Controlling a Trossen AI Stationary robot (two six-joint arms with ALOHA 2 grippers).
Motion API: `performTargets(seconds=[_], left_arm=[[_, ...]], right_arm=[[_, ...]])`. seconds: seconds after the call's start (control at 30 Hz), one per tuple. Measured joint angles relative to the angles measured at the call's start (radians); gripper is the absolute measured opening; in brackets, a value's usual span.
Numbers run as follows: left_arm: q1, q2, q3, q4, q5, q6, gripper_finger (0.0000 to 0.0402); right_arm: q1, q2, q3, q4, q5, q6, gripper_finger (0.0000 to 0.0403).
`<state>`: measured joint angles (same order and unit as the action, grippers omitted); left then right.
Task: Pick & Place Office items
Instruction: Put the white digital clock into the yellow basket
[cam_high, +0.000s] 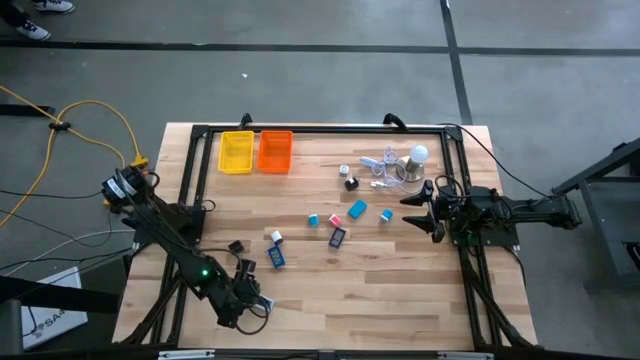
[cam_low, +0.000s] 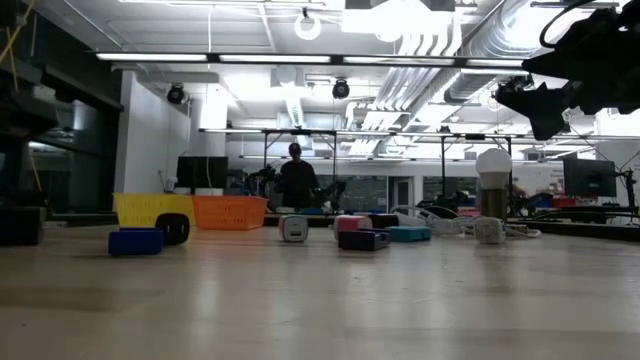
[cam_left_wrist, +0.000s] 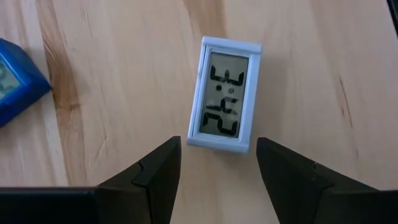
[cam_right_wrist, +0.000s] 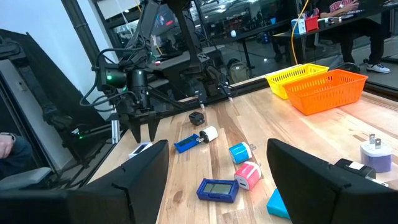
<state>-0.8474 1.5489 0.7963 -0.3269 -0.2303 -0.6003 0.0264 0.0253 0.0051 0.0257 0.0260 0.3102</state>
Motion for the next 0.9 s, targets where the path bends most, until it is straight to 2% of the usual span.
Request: performTargets(seconds=[0.9], left_arm=[[0.007,0.063,0.0,0.071,0.012,-0.01,0.0204]], right_arm=[[0.0,0.0,0.0,0.0,0.0,0.0,0.0259]])
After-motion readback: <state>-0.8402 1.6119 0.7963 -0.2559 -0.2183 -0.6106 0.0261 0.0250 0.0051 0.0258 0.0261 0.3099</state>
